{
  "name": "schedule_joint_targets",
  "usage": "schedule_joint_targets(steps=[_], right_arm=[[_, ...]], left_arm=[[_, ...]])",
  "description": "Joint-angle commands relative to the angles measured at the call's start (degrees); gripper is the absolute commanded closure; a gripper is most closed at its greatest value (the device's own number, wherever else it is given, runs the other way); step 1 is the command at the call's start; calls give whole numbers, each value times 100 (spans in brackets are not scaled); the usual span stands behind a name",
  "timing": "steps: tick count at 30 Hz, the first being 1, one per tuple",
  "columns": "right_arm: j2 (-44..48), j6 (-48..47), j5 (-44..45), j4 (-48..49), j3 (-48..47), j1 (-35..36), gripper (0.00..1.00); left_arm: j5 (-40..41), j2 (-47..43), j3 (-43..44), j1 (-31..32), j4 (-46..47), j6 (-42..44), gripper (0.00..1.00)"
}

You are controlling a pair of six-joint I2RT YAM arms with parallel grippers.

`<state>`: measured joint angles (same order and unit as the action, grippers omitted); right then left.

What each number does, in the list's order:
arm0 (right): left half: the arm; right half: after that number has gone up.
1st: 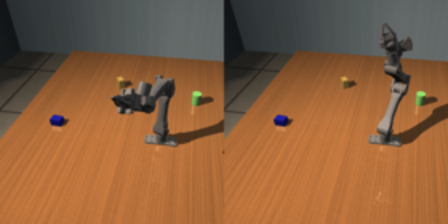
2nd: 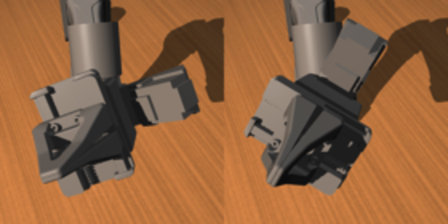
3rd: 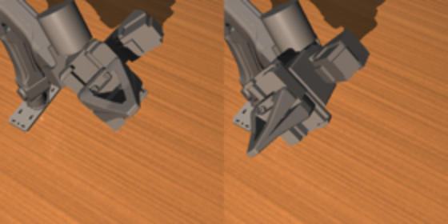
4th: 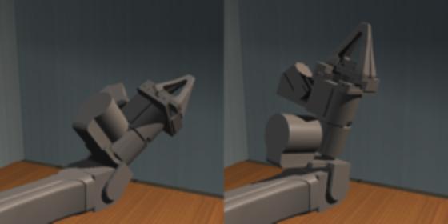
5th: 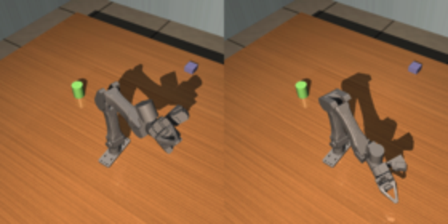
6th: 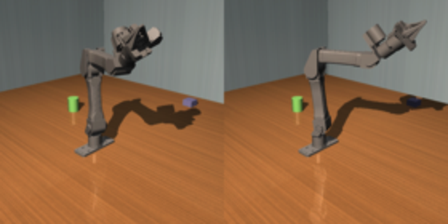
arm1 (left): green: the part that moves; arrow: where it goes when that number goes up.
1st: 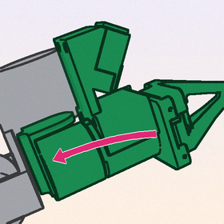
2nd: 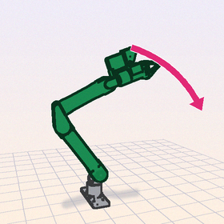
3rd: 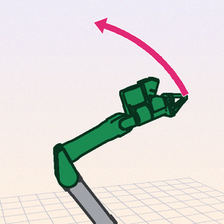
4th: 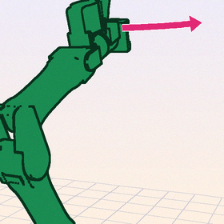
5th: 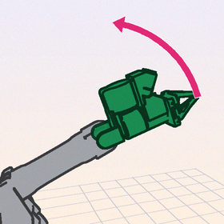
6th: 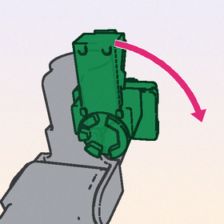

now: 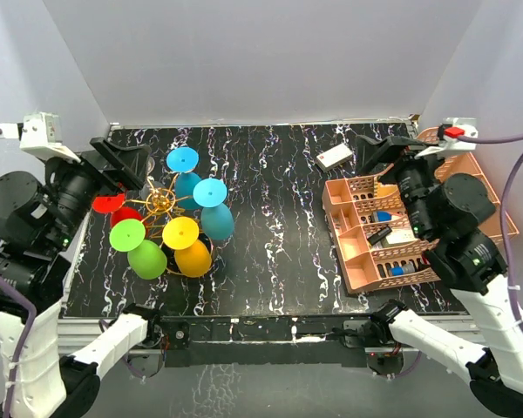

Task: Take the wine glass off the wine glass rack

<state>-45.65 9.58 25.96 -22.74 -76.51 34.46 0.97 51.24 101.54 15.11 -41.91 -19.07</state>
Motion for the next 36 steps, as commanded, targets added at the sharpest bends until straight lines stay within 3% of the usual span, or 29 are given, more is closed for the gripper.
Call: schedule_joint_targets(steps=[1, 12, 22, 28, 36], right_arm=[[-216, 136, -113, 245, 283, -321, 2], [-609, 537, -1096, 604, 1159, -1209, 2], [-618, 1706, -2575, 1262, 1855, -1631, 2], [-815, 2797, -3954, 1614, 1769, -1716, 2], [-1771, 4337, -6123, 2582, 1542, -1684, 2]], left_arm=[[63, -165, -492, -202, 449, -240, 3], [50, -570, -1558, -741, 890, -656, 3], [-67, -888, -1655, -1009, 830, -938, 3], [-274, -1091, -1636, -1067, 559, -1146, 3], [-428, -1301, -1401, -1090, 18, -1204, 3]])
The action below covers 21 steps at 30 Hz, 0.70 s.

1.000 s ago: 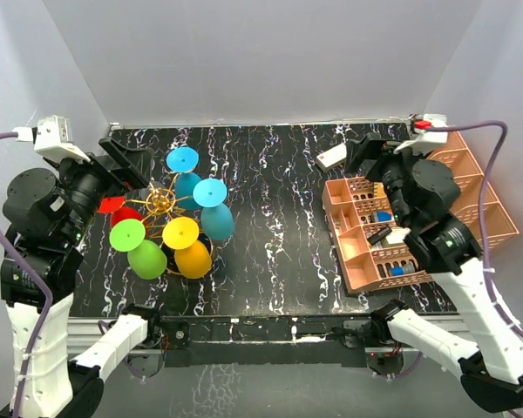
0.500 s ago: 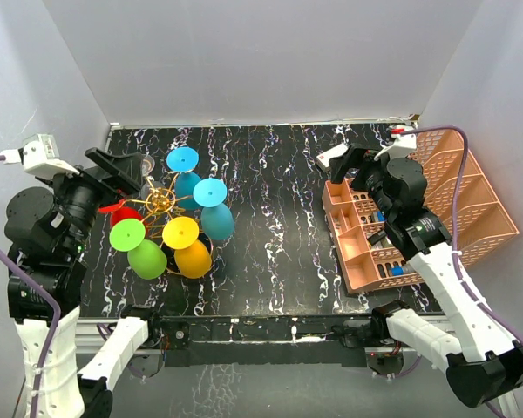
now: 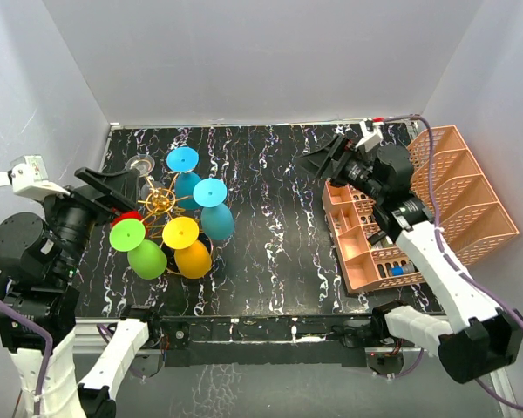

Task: Take the wine glass off the wine glass rack

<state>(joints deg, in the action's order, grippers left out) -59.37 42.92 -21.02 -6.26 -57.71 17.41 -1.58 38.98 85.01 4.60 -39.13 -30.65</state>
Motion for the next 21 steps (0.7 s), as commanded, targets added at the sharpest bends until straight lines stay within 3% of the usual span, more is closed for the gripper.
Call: schedule_joint_targets(steps=[1, 5, 12, 17, 21], right_arm=[[-543, 1134, -1596, 1036, -380, 74, 2], [-964, 1318, -1859, 1229, -569, 520, 2], [-1321, 993, -1518, 1024, -955, 1419, 2], [-1231, 628, -1081, 680, -979, 1601, 2], [-1283, 576, -961, 692, -973, 1656, 2]], left_arm=[[-212, -86, 276, -31, -316, -44, 3], [-440, -105, 323, -18, -432, -51, 3], [-1062, 39, 320, 54, -644, -33, 3], [-1995, 103, 192, 67, -1102, -286, 3], [-1942, 67, 350, 67, -1618, -216, 3]])
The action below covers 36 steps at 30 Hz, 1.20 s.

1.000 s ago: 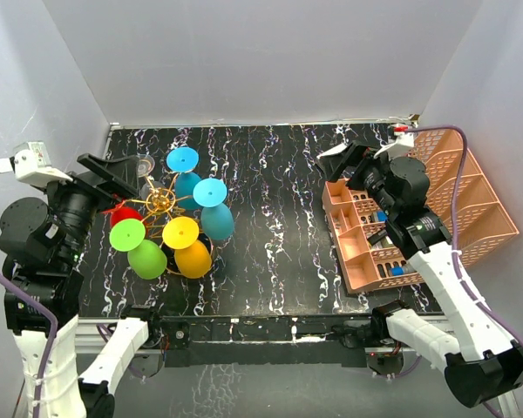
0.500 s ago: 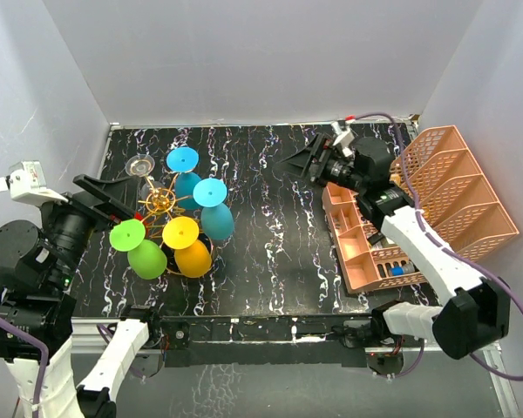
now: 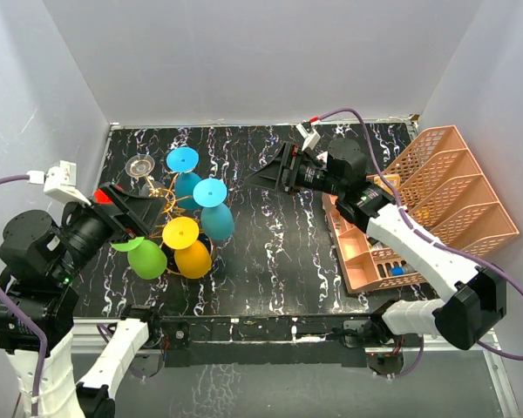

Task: Take the wine glass off the wine glass rack

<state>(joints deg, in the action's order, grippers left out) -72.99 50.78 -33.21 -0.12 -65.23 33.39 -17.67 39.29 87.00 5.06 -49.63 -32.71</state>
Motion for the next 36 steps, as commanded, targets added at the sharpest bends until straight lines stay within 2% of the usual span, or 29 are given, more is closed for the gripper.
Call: schedule_joint_targets(steps=[1, 6, 14, 17, 20, 24, 36], right_arm=[[39, -214, 261, 115, -245, 95, 2], [-293, -201, 311, 222, -501, 388, 2], [-688, -214, 605, 193, -843, 924, 9], [-807, -352, 849, -63, -1007, 1061, 13], [-939, -553, 1135, -409, -1280, 1161, 24], [-1058, -664, 1485, -734, -1475, 1217, 32], [-1492, -1144, 2032, -1495, -2165, 1432, 48]], left_arm=[[-152, 29, 207, 26, -765, 56, 3], [541, -82, 252, 21, -982, 145, 3], [459, -102, 8, 17, -728, 45, 3], [449, -97, 1, 21, -668, 47, 3], [442, -97, -7, 21, -649, 45, 3], [431, -110, -34, 21, -652, 56, 3], [432, -115, -60, 22, -634, 80, 3]])
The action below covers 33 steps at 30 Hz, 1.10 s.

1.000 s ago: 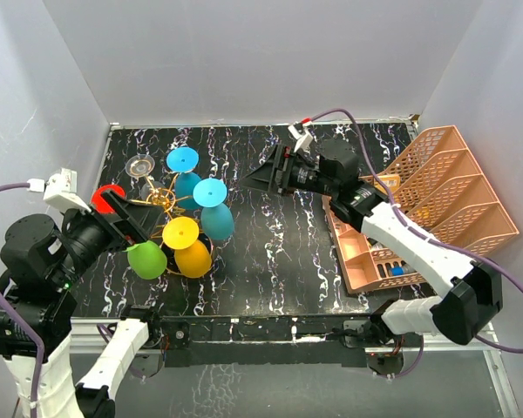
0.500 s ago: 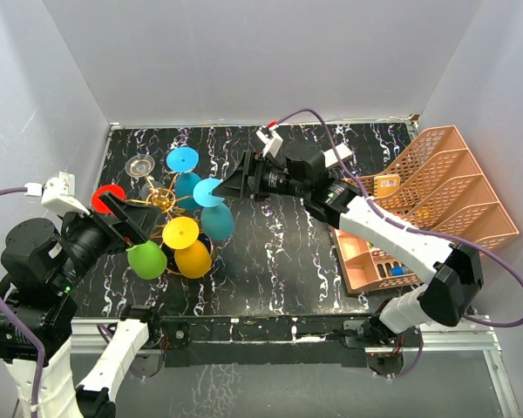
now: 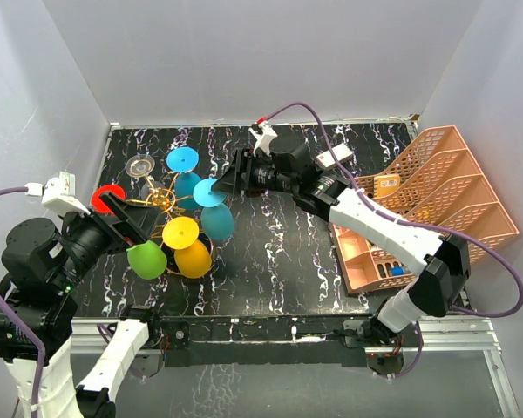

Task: Take the wine glass off the wine glass rack

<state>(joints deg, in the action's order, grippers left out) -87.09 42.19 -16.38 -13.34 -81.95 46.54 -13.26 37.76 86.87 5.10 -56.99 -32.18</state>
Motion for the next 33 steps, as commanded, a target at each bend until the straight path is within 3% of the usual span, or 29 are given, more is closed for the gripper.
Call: schedule_joint_targets(steps=[1, 22, 33], right_arm=[[-121, -351, 433, -281, -564, 147, 50], [-407, -983, 2069, -1497, -1491, 728, 74], [-303, -727, 2139, -1428, -1581, 797, 92]], left_arm=[[-10, 39, -47, 17, 110, 28, 3], [-46, 39, -100, 17, 157, 37, 3], [-53, 31, -127, 18, 176, 37, 3]])
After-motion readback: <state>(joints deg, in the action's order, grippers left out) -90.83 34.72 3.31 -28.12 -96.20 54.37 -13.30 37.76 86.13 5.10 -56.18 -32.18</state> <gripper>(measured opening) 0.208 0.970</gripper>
